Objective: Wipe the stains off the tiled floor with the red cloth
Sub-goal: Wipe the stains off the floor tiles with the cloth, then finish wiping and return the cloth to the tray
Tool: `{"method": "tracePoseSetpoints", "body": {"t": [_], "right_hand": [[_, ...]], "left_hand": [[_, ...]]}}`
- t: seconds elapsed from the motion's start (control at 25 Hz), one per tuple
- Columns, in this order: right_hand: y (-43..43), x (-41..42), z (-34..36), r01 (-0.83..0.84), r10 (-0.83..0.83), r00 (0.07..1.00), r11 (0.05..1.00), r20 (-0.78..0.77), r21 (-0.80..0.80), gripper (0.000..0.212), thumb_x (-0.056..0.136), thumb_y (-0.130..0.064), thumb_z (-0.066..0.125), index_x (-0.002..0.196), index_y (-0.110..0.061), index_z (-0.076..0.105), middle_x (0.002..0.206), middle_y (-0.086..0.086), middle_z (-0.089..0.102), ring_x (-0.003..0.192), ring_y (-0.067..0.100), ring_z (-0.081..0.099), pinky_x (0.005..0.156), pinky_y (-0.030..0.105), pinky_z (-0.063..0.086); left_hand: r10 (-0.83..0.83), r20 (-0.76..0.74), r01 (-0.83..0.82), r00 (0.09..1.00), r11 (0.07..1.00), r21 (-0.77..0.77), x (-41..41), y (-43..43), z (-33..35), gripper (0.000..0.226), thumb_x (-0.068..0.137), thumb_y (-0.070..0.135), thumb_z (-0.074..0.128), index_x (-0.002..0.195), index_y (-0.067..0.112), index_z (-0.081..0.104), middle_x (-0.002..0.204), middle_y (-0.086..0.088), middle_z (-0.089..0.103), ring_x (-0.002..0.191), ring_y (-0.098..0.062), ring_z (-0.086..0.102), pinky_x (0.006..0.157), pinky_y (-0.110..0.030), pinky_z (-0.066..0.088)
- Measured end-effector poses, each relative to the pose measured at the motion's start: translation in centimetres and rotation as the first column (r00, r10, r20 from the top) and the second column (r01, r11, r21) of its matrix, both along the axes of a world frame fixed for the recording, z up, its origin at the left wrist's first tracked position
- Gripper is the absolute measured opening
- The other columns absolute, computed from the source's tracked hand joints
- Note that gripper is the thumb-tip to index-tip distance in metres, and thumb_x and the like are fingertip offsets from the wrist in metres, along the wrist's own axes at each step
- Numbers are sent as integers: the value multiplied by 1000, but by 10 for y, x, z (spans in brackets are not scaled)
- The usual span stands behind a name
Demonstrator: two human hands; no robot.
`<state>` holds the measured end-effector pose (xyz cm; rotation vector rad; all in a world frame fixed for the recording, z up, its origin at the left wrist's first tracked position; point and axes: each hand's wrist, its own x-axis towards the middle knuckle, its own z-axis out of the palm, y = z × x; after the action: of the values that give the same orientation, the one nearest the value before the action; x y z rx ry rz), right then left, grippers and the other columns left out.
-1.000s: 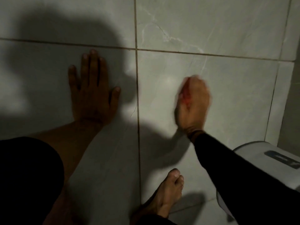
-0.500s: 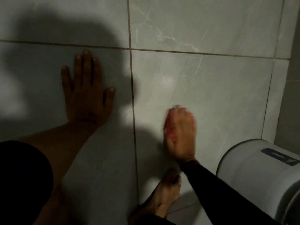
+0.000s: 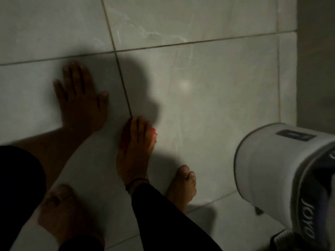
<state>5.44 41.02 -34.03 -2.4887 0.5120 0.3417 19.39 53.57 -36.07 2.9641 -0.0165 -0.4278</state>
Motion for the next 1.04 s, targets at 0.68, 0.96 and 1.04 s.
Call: {"method": "tracePoseSetpoints", "body": {"t": [0.68, 0.96, 1.04], "right_hand": [[-309, -88, 414, 796, -937, 21, -195, -348, 573, 20, 105, -9, 63, 105, -26, 73, 102, 2, 80, 93, 22, 76, 83, 38, 67], [-436, -130, 372, 875, -922, -55, -230, -384, 426, 37, 103, -4, 54, 136, -12, 68, 131, 16, 71, 106, 28, 68, 89, 35, 58], [-458, -139, 344, 886, -912, -3, -192, -409, 422, 41, 103, -1, 55, 141, -9, 66, 137, 17, 71, 109, 28, 69, 99, 38, 55]], "left_hand": [[-480, -738, -73, 474, 814, -576, -79, -353, 407, 9, 93, 17, 77, 101, 16, 80, 91, 3, 77, 78, -2, 74, 66, -12, 52], [-635, -588, 388, 501, 772, -503, -126, -508, 398, 24, 97, 32, 65, 113, 15, 72, 98, 2, 70, 94, -21, 70, 66, -26, 51], [-665, -546, 503, 510, 745, -437, -139, -531, 381, 26, 102, 25, 60, 116, 6, 71, 113, -10, 75, 104, -29, 73, 76, -31, 51]]}}
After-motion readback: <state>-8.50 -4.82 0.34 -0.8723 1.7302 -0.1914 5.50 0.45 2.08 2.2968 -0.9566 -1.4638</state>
